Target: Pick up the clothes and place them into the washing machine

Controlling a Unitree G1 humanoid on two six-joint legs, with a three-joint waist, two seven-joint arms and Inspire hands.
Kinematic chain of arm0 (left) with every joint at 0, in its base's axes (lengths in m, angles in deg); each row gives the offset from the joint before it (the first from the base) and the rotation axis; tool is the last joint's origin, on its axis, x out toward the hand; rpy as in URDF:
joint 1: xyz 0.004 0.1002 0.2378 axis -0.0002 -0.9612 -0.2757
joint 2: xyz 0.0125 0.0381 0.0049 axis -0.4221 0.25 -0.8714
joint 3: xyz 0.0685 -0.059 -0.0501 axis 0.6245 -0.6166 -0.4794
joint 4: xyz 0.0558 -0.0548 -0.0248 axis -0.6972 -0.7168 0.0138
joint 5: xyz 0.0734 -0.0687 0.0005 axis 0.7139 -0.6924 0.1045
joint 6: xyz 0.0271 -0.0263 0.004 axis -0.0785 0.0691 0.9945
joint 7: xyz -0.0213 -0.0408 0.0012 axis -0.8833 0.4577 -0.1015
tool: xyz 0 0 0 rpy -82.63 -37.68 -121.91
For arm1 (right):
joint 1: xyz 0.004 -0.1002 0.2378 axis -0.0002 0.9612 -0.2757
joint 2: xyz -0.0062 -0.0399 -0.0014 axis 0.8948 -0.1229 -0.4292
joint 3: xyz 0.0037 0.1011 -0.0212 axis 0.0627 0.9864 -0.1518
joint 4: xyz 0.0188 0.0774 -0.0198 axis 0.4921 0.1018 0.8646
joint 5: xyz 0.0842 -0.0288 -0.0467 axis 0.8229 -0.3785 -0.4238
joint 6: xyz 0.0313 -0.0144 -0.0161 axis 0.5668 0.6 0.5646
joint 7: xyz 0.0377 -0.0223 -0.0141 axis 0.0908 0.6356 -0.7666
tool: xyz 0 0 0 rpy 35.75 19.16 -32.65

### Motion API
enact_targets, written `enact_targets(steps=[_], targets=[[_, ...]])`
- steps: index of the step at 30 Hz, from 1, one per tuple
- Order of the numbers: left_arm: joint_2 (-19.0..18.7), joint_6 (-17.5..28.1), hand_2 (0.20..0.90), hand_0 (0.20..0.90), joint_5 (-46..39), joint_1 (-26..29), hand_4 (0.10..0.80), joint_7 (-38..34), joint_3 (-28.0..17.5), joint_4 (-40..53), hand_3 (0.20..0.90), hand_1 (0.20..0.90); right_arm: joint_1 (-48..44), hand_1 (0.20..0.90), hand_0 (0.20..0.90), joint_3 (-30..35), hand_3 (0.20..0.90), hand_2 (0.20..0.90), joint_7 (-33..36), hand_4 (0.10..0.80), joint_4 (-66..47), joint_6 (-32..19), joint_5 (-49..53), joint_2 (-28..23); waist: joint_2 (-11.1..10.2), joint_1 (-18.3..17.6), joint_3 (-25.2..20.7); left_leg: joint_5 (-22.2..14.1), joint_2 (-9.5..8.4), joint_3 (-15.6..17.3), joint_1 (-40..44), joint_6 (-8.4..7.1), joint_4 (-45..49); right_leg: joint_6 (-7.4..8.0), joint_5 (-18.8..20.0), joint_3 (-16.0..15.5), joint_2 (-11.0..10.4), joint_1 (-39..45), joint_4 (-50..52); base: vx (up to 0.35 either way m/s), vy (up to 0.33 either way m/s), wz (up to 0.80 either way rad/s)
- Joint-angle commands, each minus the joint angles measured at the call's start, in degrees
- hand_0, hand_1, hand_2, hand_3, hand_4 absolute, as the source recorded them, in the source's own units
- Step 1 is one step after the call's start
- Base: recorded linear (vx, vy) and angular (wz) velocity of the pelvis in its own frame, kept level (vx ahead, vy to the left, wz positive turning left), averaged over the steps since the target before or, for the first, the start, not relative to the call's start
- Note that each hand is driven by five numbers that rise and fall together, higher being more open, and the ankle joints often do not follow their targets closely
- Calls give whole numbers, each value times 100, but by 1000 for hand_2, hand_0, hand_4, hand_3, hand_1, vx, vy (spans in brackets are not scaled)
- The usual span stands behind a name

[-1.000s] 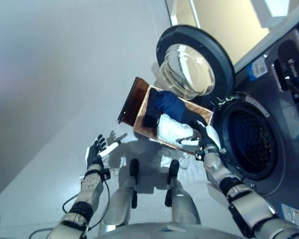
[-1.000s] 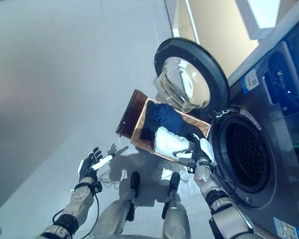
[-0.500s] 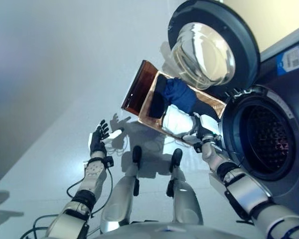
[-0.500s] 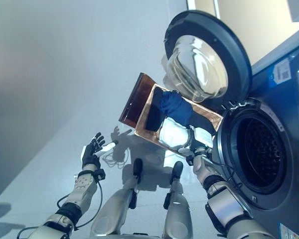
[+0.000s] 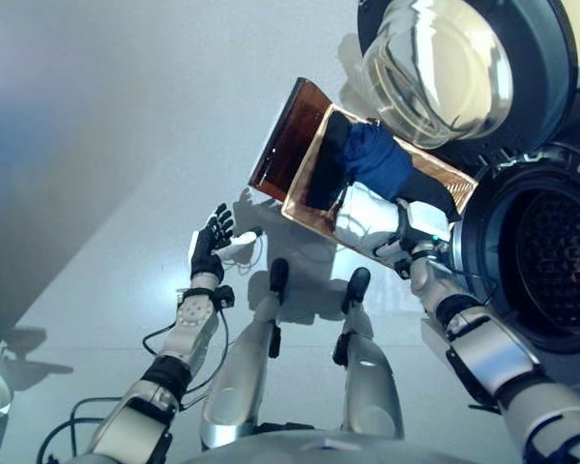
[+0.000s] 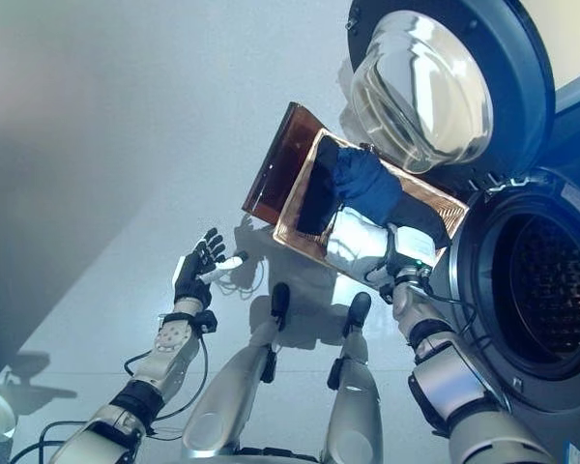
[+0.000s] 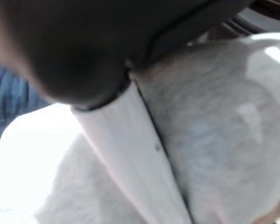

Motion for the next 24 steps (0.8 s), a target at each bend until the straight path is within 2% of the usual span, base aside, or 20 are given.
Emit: enact_targets(steps=[1, 10, 11, 12, 13, 14, 24], targets=[[-156, 351, 900, 900, 47, -61, 800, 11, 0, 706, 900, 900, -415, 900, 900, -244, 900, 900, 51, 800, 286, 252, -180, -561, 113, 37, -100, -408, -151, 46, -683, -403, 871, 331, 151, 130, -371, -271, 339, -17, 43, 2], [-167, 336, 900, 900, 35, -86, 800, 81, 20, 1140, 900, 900, -861, 900, 900, -330, 900, 900, 49, 800, 397, 354, -348, -921, 371, 133, -25, -361, -240, 106, -1171, -377, 947, 345, 201, 241, -454, -854, 494, -21, 36, -3], [-164, 335, 900, 900, 40, -88, 800, 84, 39, 1174, 900, 900, -888, 771, 771, -361, 771, 771, 47, 708, 416, 377, -400, -957, 388, 140, -30, -356, -243, 99, -1209, -377, 955, 350, 209, 245, -461, -895, 493, 0, 0, 0], [-163, 335, 900, 900, 41, -88, 800, 84, 39, 1174, 900, 900, -888, 697, 697, -361, 697, 697, 47, 655, 416, 377, -400, -957, 388, 141, -30, -357, -243, 99, -1209, -377, 955, 350, 208, 245, -461, -896, 494, 0, 0, 0], [-146, 332, 900, 900, 31, -93, 800, 84, 47, 1160, 900, 900, -969, 318, 318, -417, 318, 318, 53, 384, 455, 427, -487, -1006, 412, 153, -26, -337, -252, 104, -1265, -378, 946, 354, 219, 254, -465, -961, 505, 0, 0, 0], [-144, 329, 900, 900, 35, -97, 800, 83, 54, 1168, 900, 900, -1009, 200, 200, -441, 200, 200, 40, 300, 479, 447, -542, -1025, 422, 154, -32, -325, -253, 115, -1291, -381, 938, 357, 228, 259, -468, -1002, 510, 0, 0, 0], [-155, 317, 900, 900, 88, -82, 800, 44, 37, 1113, 900, 900, -1043, 200, 200, -437, 200, 200, 98, 300, 524, 589, -729, -1104, 389, 113, -81, -306, -257, 89, -1282, -401, 896, 360, 231, 247, -447, -993, 477, 1, -1, 0]])
